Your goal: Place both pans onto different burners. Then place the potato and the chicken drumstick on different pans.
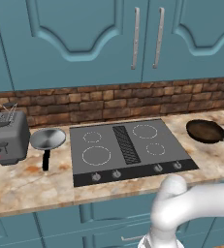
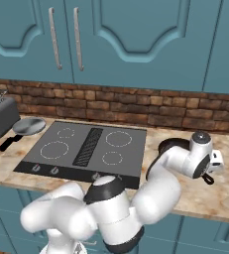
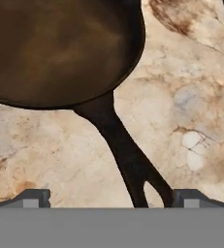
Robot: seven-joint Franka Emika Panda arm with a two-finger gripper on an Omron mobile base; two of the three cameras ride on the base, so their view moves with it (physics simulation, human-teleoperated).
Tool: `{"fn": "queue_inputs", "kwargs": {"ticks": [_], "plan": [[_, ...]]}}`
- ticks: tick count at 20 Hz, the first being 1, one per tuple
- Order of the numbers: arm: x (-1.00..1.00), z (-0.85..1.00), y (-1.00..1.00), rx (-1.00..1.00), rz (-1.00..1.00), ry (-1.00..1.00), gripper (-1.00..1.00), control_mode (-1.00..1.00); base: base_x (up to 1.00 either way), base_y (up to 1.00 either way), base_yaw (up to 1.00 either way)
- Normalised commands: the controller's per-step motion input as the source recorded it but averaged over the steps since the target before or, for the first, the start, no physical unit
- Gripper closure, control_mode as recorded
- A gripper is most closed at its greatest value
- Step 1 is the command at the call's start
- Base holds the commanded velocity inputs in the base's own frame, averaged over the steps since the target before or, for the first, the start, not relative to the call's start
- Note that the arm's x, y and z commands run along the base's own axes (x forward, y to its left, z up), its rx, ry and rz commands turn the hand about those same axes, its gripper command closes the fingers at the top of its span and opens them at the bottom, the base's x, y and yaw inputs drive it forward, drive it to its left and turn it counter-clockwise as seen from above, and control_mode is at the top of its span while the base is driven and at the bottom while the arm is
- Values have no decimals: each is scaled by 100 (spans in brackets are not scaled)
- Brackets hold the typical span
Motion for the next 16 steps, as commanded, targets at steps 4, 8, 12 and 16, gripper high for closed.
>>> {"fn": "queue_inputs", "kwargs": {"ticks": [4, 8, 12, 16], "plan": [[26, -32, -20, 0, 0, 1, -100, -100, 0, 0, 0], [26, -32, -24, 0, 0, 0, -100, -100, 0, 0, 0], [24, -24, -26, 0, 0, 0, -100, -100, 0, 0, 0], [30, -22, -19, 0, 0, 0, 100, -100, 0, 0, 0]]}}
